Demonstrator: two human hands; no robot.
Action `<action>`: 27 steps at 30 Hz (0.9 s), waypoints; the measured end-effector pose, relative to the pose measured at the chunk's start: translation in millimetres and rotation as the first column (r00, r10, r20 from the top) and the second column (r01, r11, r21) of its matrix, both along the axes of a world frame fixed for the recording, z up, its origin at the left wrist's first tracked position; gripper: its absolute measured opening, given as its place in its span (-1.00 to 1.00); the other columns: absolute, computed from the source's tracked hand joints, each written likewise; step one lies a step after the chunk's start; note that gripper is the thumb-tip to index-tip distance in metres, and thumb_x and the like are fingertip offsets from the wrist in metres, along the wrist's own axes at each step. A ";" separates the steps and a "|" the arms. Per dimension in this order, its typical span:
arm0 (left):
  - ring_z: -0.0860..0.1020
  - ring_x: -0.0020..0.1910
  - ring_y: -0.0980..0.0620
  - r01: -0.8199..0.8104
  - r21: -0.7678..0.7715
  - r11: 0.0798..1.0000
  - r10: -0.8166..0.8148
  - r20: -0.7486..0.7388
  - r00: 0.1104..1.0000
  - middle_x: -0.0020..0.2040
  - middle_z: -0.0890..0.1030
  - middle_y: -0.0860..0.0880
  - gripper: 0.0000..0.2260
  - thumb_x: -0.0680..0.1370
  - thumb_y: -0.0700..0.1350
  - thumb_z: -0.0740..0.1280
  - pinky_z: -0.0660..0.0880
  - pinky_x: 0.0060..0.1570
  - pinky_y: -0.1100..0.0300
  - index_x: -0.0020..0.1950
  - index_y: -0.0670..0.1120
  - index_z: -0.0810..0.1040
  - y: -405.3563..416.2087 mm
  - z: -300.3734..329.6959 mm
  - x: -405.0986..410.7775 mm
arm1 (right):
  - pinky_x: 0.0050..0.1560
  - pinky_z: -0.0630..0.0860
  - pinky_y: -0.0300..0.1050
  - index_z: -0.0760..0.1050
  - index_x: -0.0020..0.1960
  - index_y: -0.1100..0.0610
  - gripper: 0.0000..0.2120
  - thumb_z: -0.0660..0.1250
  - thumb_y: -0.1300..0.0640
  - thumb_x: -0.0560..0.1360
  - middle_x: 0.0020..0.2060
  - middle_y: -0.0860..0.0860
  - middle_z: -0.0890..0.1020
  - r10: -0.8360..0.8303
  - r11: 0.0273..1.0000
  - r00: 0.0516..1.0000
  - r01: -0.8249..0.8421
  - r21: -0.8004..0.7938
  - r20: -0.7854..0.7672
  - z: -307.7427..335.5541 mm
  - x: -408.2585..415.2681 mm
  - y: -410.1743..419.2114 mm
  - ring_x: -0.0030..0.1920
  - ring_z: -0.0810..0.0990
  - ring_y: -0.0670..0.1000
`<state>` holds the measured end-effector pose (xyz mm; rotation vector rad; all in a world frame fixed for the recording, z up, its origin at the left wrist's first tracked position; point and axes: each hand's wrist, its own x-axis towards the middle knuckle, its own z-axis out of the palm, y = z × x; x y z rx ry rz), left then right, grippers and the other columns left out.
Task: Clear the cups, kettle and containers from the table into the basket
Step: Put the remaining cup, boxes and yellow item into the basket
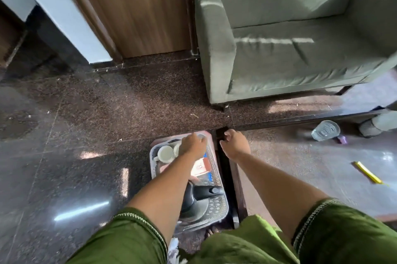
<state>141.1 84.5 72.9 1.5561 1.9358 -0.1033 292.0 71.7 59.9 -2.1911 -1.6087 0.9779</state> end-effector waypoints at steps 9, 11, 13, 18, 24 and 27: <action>0.26 0.43 -0.16 0.386 0.299 0.873 -0.375 -0.097 0.922 0.46 0.33 -0.17 -0.41 0.61 0.17 0.05 0.21 0.43 0.00 0.51 -0.18 0.17 -8.4 26.3 132.2 | 0.21 0.50 0.03 0.50 0.21 0.11 -0.66 0.31 0.08 0.46 0.15 0.09 0.55 -0.328 0.938 0.944 0.324 0.123 0.022 22.7 132.8 -32.7 0.17 0.53 0.13; 0.25 0.42 -0.15 0.411 0.303 0.860 -0.411 -0.068 0.909 0.47 0.31 -0.16 -0.41 0.61 0.17 0.05 0.23 0.41 0.01 0.52 -0.17 0.15 -12.0 33.0 165.9 | 0.21 0.50 0.05 0.50 0.21 0.10 -0.66 0.32 0.04 0.46 0.14 0.09 0.55 -0.393 0.910 0.919 0.386 0.154 0.021 25.5 168.8 -42.5 0.16 0.53 0.14; 0.23 0.44 -0.16 0.430 0.310 0.848 -0.439 -0.044 0.898 0.48 0.29 -0.15 -0.41 0.61 0.17 0.05 0.23 0.40 0.00 0.53 -0.16 0.12 -16.7 38.7 200.4 | 0.21 0.50 0.07 0.50 0.21 0.10 -0.64 0.34 -0.01 0.46 0.14 0.10 0.55 -0.444 0.884 0.896 0.435 0.171 0.014 26.9 206.4 -52.4 0.17 0.53 0.15; 0.18 0.47 -0.15 0.454 0.271 0.849 -0.471 -0.004 0.882 0.49 0.27 -0.12 -0.41 0.61 0.17 0.06 0.22 0.40 -0.03 0.54 -0.12 0.09 -35.9 34.4 295.6 | 0.18 0.49 0.05 0.49 0.18 0.09 -0.67 0.35 -0.01 0.47 0.14 0.12 0.54 -0.548 0.825 0.836 0.540 0.169 0.003 21.7 306.4 -88.3 0.18 0.51 0.18; 0.06 0.51 -0.20 0.461 0.125 0.879 -0.475 0.133 0.870 0.51 0.21 -0.17 -0.40 0.61 0.14 0.11 0.15 0.44 -0.06 0.55 -0.12 0.04 -66.8 4.2 410.3 | 0.16 0.49 0.03 0.47 0.21 0.09 -0.66 0.35 0.00 0.48 0.14 0.09 0.53 -0.608 0.792 0.794 0.602 0.099 0.032 -5.7 417.1 -135.8 0.18 0.51 0.14; 0.11 0.50 -0.20 0.480 0.096 0.872 -0.490 0.145 0.860 0.50 0.22 -0.16 -0.39 0.60 0.15 0.12 0.16 0.43 -0.04 0.54 -0.12 0.06 -77.5 -15.7 461.1 | 0.16 0.48 0.01 0.49 0.18 0.11 -0.69 0.34 0.05 0.47 0.12 0.13 0.53 -0.614 0.790 0.786 0.611 0.054 0.072 -24.5 469.1 -150.9 0.16 0.51 0.19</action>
